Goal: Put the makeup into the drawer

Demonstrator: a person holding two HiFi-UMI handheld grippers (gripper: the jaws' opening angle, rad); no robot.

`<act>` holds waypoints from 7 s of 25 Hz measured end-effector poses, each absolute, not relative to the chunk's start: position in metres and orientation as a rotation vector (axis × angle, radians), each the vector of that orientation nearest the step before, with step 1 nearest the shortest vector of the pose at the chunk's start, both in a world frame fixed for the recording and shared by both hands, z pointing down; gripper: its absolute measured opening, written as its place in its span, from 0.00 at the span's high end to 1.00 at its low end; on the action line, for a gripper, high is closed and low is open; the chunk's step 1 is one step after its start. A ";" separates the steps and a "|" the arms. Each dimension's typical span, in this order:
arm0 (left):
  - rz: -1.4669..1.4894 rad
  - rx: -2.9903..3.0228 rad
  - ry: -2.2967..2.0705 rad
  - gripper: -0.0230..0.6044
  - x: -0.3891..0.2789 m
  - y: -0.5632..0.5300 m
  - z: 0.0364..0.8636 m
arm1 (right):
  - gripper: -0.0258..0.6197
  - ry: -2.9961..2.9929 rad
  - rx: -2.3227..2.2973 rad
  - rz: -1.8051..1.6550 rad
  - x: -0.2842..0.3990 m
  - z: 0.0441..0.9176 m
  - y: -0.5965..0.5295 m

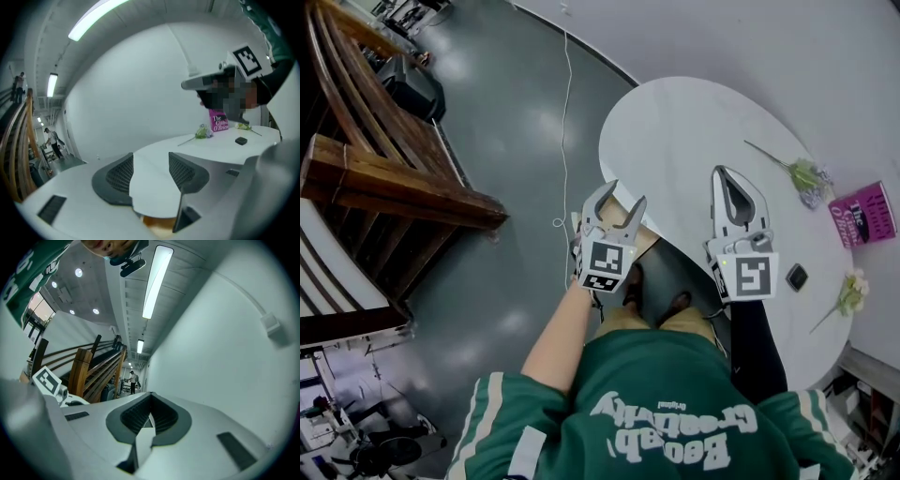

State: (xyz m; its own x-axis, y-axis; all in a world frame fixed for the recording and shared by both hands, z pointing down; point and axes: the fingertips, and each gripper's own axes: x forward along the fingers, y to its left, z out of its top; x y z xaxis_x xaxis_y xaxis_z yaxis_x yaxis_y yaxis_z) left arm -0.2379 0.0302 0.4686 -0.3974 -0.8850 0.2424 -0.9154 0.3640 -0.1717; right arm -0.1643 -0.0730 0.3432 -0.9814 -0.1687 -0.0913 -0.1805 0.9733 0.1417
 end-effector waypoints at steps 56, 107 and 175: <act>0.735 2.806 -1.228 0.53 0.193 -0.249 0.503 | 0.95 2.771 -1.477 0.365 0.270 0.336 -0.247; 0.595 2.646 -1.635 0.39 0.103 -0.236 0.404 | 0.95 2.842 -1.248 0.402 0.186 0.332 -0.259; 1.361 1.726 -1.326 0.39 -0.192 0.047 0.833 | 0.95 3.293 -0.313 0.359 -0.175 0.434 -0.090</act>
State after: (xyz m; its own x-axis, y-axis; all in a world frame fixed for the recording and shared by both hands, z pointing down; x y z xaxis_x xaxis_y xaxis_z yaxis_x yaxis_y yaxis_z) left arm -0.1923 0.0474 0.8334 -0.0081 -0.3508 0.9364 -0.9269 -0.3486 -0.1386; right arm -0.1750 -0.0897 0.4341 -0.9653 -0.2047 0.1623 -0.1650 0.9594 0.2289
